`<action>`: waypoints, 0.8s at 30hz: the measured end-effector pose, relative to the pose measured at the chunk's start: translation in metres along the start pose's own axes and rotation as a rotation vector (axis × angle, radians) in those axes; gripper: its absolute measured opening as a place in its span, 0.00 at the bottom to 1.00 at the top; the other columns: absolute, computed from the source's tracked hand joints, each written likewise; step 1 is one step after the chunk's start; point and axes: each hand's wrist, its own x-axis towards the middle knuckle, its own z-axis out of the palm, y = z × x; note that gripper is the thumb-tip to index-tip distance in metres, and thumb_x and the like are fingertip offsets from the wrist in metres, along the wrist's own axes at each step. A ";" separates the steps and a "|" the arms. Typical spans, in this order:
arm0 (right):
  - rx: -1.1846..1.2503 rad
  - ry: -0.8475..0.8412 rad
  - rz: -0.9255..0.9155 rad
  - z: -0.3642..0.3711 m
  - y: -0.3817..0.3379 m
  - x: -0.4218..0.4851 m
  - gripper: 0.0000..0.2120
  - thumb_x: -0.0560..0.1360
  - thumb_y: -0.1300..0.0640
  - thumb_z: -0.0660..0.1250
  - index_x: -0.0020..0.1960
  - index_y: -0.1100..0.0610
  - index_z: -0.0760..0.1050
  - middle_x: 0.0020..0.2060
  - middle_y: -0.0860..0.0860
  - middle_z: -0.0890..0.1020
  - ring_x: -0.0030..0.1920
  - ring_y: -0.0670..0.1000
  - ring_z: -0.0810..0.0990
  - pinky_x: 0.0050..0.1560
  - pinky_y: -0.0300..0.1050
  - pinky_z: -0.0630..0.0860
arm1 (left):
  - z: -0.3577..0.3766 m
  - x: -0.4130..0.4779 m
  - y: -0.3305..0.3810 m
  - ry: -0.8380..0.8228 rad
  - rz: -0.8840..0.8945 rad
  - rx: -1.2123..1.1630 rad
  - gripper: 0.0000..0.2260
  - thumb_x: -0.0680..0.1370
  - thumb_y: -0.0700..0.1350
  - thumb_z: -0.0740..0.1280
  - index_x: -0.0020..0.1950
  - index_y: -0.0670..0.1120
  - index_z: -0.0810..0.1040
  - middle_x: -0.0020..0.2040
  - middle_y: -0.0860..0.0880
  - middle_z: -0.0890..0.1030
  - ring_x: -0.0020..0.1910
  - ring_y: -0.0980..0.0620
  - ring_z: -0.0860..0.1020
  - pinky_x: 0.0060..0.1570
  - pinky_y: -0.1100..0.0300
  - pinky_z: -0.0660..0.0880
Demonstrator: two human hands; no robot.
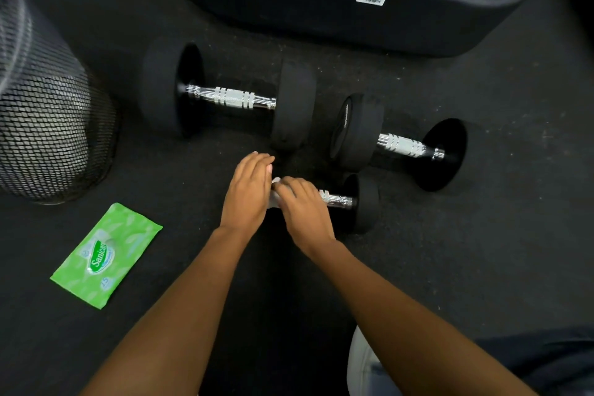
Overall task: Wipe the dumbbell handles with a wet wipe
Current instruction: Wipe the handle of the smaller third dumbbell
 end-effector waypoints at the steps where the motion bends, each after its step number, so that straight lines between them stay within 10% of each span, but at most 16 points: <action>1: -0.005 -0.009 -0.036 0.000 0.004 -0.001 0.20 0.69 0.67 0.70 0.60 0.59 0.72 0.58 0.56 0.77 0.58 0.56 0.75 0.64 0.50 0.68 | 0.000 0.000 0.000 -0.003 0.006 0.000 0.21 0.80 0.46 0.48 0.64 0.37 0.72 0.63 0.40 0.75 0.68 0.45 0.67 0.68 0.56 0.60; 8: 0.164 0.037 0.200 -0.003 0.003 0.005 0.11 0.78 0.54 0.62 0.57 0.59 0.73 0.52 0.55 0.80 0.55 0.54 0.76 0.70 0.48 0.59 | 0.003 0.000 -0.002 0.009 -0.014 -0.011 0.20 0.81 0.46 0.50 0.63 0.37 0.73 0.63 0.40 0.75 0.68 0.45 0.67 0.67 0.59 0.59; 24: 0.143 0.075 0.137 0.002 -0.010 0.006 0.09 0.70 0.69 0.67 0.47 0.59 0.74 0.46 0.55 0.81 0.50 0.55 0.78 0.67 0.52 0.66 | 0.005 0.002 -0.004 0.018 -0.024 -0.040 0.16 0.82 0.43 0.52 0.63 0.38 0.73 0.63 0.42 0.75 0.68 0.47 0.66 0.68 0.60 0.59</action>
